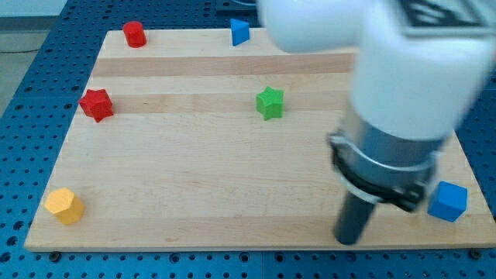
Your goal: Put the blue cube at the bottom right side of the green star
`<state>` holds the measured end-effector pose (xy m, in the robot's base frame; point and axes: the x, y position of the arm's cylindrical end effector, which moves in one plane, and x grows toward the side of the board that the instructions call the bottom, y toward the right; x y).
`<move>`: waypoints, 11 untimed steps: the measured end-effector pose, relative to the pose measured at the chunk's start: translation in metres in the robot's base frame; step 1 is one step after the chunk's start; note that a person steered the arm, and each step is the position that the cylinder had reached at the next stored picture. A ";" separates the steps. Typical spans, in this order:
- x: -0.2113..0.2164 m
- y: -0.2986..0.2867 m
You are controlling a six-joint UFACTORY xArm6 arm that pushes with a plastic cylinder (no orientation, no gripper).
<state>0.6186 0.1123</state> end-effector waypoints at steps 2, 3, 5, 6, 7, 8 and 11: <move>-0.099 0.009; -0.125 0.143; -0.030 0.196; -0.009 0.133; -0.023 0.098; -0.043 0.143; -0.056 0.101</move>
<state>0.5630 0.2136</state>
